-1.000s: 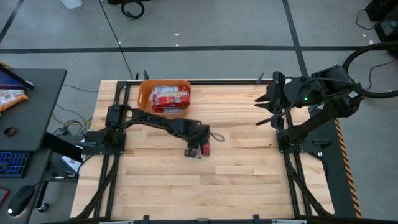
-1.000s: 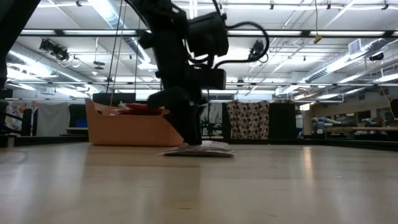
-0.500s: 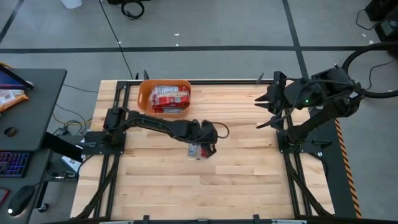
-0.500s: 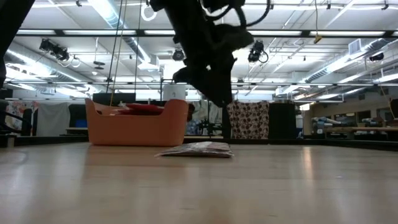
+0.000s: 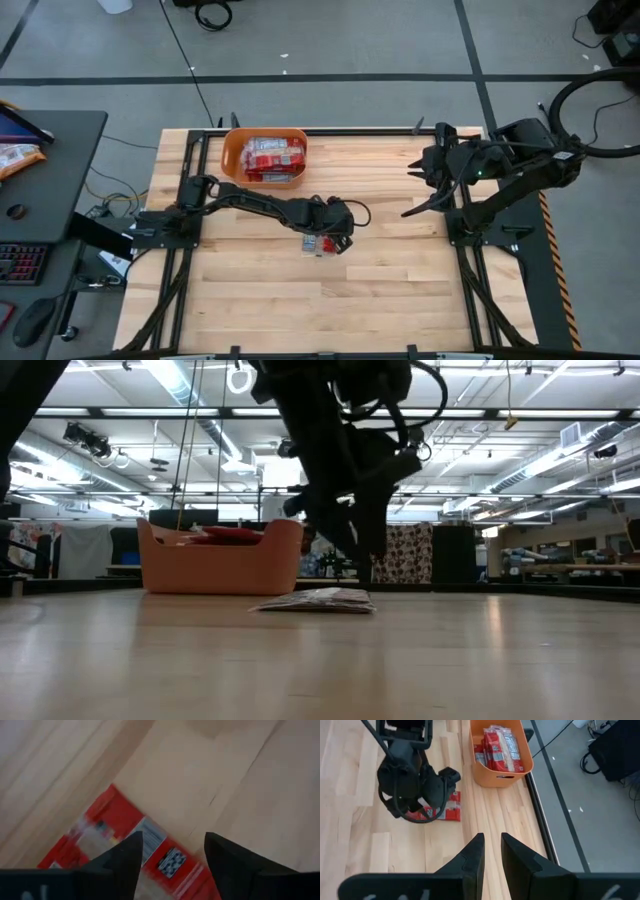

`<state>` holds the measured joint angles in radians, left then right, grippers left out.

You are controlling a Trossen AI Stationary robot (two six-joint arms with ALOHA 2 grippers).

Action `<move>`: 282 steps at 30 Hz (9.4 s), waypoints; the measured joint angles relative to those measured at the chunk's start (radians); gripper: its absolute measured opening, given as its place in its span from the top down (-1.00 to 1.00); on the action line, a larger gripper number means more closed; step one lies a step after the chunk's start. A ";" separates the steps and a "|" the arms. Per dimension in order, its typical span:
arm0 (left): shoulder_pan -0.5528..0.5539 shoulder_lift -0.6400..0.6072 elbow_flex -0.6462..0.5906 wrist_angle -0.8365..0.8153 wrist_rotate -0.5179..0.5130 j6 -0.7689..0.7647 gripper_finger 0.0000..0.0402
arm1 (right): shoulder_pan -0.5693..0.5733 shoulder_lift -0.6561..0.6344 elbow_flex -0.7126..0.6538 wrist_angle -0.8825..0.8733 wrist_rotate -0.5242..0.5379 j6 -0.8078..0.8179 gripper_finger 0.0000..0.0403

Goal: Sort popcorn bags into baskets
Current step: Put the red popcorn bag into the orange container, then return to Home Position

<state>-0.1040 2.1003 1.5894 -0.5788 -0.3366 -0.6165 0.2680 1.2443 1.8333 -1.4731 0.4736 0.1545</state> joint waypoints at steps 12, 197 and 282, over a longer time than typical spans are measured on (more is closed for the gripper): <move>0.002 0.081 0.001 -0.049 0.016 0.007 -0.05 | 0.000 -0.049 -0.010 0.063 -0.003 0.004 0.66; 0.554 -1.839 -1.534 0.588 0.405 -0.305 0.54 | -0.200 -1.242 -1.601 1.245 0.039 0.663 0.95; 0.514 -1.832 -1.579 0.621 0.326 -0.094 0.53 | -0.201 -1.214 -1.770 1.492 0.258 -0.516 0.92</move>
<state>0.4103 0.2684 0.0100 0.0425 -0.0103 -0.7106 0.0672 0.0307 0.0635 0.0191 0.7315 -0.3614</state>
